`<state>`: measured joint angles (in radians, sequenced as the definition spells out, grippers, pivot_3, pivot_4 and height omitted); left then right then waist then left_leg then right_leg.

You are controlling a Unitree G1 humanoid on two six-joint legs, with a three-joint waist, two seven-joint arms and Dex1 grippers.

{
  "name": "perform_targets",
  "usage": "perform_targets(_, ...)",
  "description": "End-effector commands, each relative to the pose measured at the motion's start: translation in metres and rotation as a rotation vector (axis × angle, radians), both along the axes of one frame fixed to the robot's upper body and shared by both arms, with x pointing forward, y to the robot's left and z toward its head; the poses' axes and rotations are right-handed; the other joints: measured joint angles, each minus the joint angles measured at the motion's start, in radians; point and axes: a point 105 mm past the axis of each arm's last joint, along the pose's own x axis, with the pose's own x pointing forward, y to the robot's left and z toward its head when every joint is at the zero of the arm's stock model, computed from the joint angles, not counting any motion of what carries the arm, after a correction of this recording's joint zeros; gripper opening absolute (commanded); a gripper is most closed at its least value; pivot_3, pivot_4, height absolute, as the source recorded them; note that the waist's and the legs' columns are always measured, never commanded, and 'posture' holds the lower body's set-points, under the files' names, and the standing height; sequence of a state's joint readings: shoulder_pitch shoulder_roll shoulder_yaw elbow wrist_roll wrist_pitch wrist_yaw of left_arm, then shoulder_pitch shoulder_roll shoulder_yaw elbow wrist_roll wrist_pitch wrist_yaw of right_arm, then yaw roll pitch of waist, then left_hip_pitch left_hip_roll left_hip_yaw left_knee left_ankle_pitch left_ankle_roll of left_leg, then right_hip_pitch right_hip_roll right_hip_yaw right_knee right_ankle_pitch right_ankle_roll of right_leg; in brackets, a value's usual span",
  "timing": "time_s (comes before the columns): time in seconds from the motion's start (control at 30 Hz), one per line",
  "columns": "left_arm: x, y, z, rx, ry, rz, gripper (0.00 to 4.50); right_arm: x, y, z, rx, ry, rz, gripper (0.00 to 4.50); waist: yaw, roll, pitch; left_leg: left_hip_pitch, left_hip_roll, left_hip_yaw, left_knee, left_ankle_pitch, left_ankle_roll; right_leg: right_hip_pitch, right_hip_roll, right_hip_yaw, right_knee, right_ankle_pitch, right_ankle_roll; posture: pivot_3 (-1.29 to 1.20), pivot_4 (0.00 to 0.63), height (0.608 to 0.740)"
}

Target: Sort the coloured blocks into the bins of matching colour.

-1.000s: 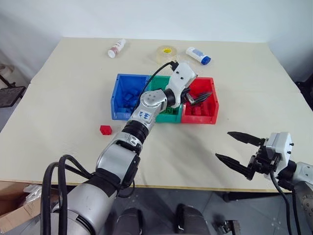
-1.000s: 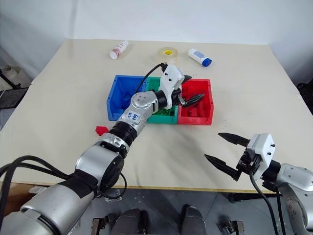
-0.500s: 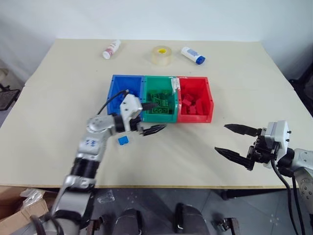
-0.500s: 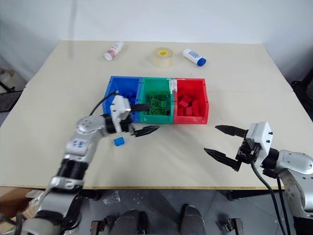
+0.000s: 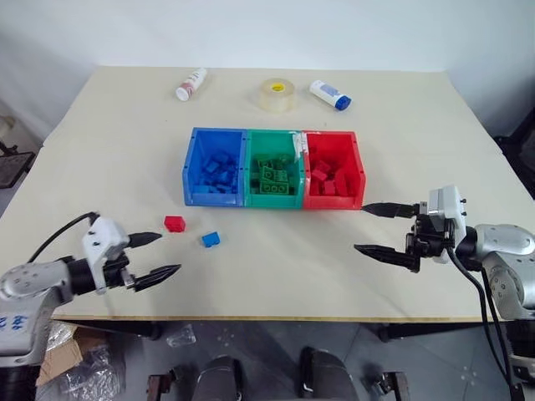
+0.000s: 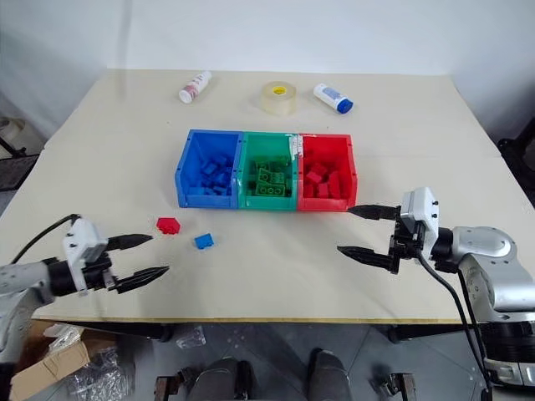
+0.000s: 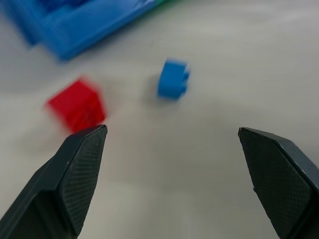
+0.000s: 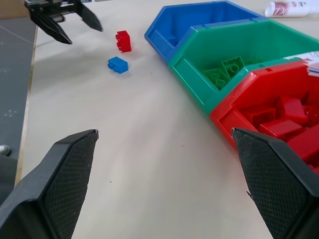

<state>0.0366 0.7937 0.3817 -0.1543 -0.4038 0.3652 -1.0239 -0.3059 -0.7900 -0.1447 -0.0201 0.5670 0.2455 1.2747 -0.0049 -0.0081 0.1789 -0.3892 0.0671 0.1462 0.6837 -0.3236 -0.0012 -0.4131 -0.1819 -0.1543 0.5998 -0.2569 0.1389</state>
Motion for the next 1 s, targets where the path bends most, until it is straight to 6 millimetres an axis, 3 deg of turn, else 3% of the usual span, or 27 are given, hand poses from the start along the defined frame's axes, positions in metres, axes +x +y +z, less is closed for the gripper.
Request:
perform_targets(0.03, -0.006, 0.001, 0.013, 0.014, -0.050, -0.006, 4.48, 0.001, 0.003, 0.006, -0.004, -0.027, 0.028, 4.50, 0.000, 0.000, 0.000, 0.000, 0.000, 0.000, 0.000, 0.000, 0.000, 0.000, 0.000, 0.000, 0.000, 0.000, 0.000, 0.00, 0.150, 0.740)
perform_targets(0.13, -0.008, -0.003, 0.014, 0.008, -0.054, -0.011, 4.48, 0.001, 0.003, 0.006, -0.006, -0.026, 0.036, 4.50, 0.004, 0.000, 0.000, 0.000, 0.000, 0.000, 0.000, 0.000, 0.000, 0.000, 0.000, 0.000, 0.000, 0.000, 0.000, 0.00, 0.150, 0.740)
perform_targets(0.27, -0.004, -0.024, 0.010, 0.001, -0.066, -0.045, 4.48, -0.001, 0.005, 0.007, -0.008, -0.031, 0.048, 4.50, 0.002, 0.000, 0.000, 0.000, 0.000, 0.000, 0.000, 0.000, 0.000, 0.000, 0.000, 0.000, 0.000, 0.000, 0.000, 0.00, 0.150, 0.740)
perform_targets(0.57, 0.041, -0.068, -0.006, -0.019, -0.104, -0.078, 4.48, -0.003, 0.008, 0.006, -0.002, -0.038, 0.035, 4.50, 0.003, 0.000, 0.000, 0.000, 0.000, 0.001, 0.000, 0.000, -0.001, 0.000, 0.000, 0.000, 0.001, 0.000, 0.000, 0.00, 0.150, 0.740)
perform_targets(0.73, 0.062, -0.075, -0.021, -0.006, -0.069, -0.080, 4.48, -0.006, 0.008, 0.004, 0.003, -0.039, 0.014, 4.50, 0.001, 0.000, 0.000, 0.000, 0.000, 0.001, 0.000, 0.000, -0.001, 0.000, 0.000, 0.000, 0.001, 0.000, 0.000, 0.00, 0.150, 0.740)
perform_targets(0.83, 0.065, -0.077, -0.026, 0.022, -0.059, -0.117, 3.88, -0.008, 0.006, 0.004, 0.004, -0.042, -0.003, 4.50, 0.001, 0.000, 0.000, 0.000, 0.000, 0.001, 0.000, 0.000, -0.001, 0.000, 0.000, 0.000, 0.001, 0.000, 0.000, 0.00, 0.150, 0.740)
perform_targets(1.0, 0.069, -0.075, -0.027, 0.059, -0.061, -0.152, 2.24, -0.011, 0.002, 0.004, 0.007, -0.044, -0.030, 4.50, 0.003, 0.000, 0.000, 0.000, 0.000, 0.001, 0.000, 0.000, -0.001, 0.000, 0.000, 0.000, 0.001, 0.000, 0.000, 0.00, 0.150, 0.740)
